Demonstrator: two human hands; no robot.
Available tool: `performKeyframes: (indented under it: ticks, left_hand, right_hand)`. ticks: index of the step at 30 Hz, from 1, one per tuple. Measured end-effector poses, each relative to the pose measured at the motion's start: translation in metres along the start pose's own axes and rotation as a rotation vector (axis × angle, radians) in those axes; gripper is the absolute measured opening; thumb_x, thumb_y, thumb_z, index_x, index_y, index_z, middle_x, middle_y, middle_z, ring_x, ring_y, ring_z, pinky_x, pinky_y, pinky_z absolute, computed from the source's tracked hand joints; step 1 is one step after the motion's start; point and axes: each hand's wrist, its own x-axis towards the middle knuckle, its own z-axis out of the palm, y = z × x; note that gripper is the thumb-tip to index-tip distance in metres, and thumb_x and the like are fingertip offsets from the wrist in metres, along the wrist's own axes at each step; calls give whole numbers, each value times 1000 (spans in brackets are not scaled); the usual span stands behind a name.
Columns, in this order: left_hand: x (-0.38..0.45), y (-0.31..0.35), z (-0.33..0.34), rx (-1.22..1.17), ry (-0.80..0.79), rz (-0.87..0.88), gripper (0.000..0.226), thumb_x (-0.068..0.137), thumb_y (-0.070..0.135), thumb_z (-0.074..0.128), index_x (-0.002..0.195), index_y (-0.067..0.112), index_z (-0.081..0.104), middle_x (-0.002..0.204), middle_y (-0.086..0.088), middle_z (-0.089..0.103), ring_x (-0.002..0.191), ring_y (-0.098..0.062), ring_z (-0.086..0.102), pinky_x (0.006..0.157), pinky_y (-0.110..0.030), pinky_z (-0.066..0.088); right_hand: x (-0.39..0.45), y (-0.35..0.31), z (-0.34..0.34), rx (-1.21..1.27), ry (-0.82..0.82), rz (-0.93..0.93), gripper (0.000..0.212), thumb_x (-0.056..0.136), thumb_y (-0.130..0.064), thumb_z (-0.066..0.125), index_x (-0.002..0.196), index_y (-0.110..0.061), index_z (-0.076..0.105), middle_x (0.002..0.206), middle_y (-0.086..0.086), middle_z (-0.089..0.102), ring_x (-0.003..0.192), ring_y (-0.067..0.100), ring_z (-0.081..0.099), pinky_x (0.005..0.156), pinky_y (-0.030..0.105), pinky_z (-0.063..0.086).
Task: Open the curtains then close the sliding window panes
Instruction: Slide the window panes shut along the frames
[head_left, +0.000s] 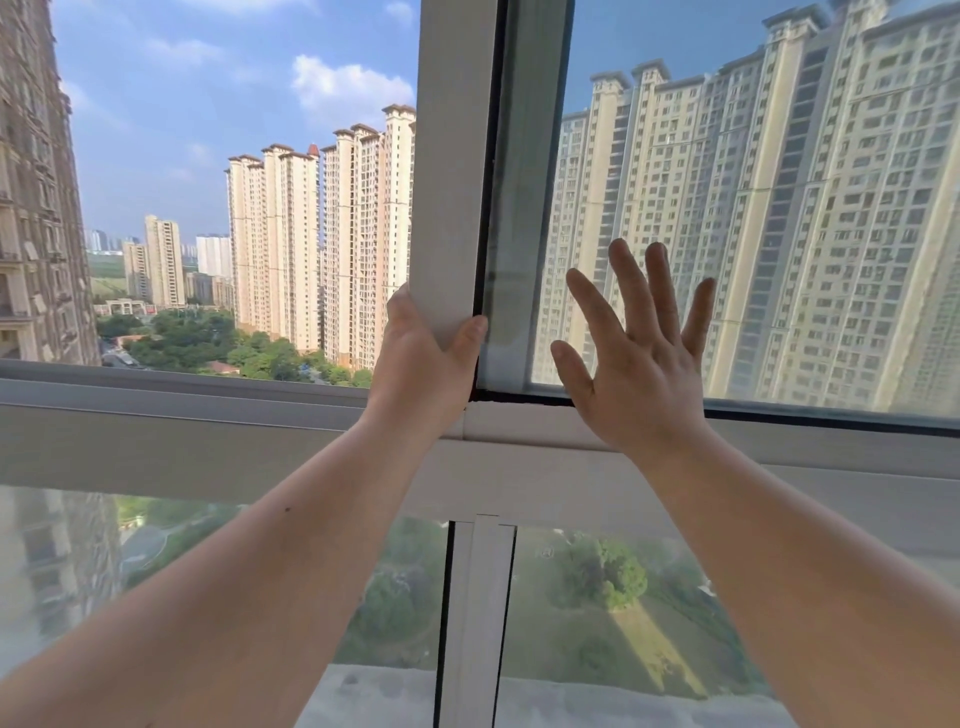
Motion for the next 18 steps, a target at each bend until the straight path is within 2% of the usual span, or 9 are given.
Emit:
performKeyframes:
  ticks: [2,7,11,14,18]
  left_hand:
    - [-2,2,7,5,2,5,54,84,42,57,127,20,32,92,12,51,73,1,49,47,-10,33]
    - [-6,6,15,5,5,4,52,83,43,58,124,23,32,90,18,49,72,2,50,43,-7,36]
    - [-5,7,17,20,3,-19,53,83,45,57,124,24,30,93,13,51,74,0,49,49,-13,34]
    - [-6,9,18,38,-1,-30,45,84,46,55,116,26,30,97,8,49,74,-1,48,49,-13,33]
    - [-10,17,15,62,-55,-64,50,85,46,53,122,23,28,95,6,49,73,-2,47,49,-18,34]
  right_hand:
    - [-2,6,-1,-4,2,-2,53,95,-44,44,143,-23,38,155,11,24,144,35,11,111,65,2]
    - [-5,19,-1,-10,15,-15,53,95,-44,44,143,-23,39,155,11,24,144,34,11,111,64,0]
    - [-7,19,1,-7,32,-22,53,95,-45,43,144,-24,37,155,11,25,144,35,13,111,63,0]
    - [-7,21,4,-5,60,-28,53,96,-46,41,144,-25,36,154,11,26,144,36,15,111,64,1]
    - [-7,24,2,-16,35,-13,53,96,-47,39,144,-26,35,155,10,24,144,33,12,111,63,1]
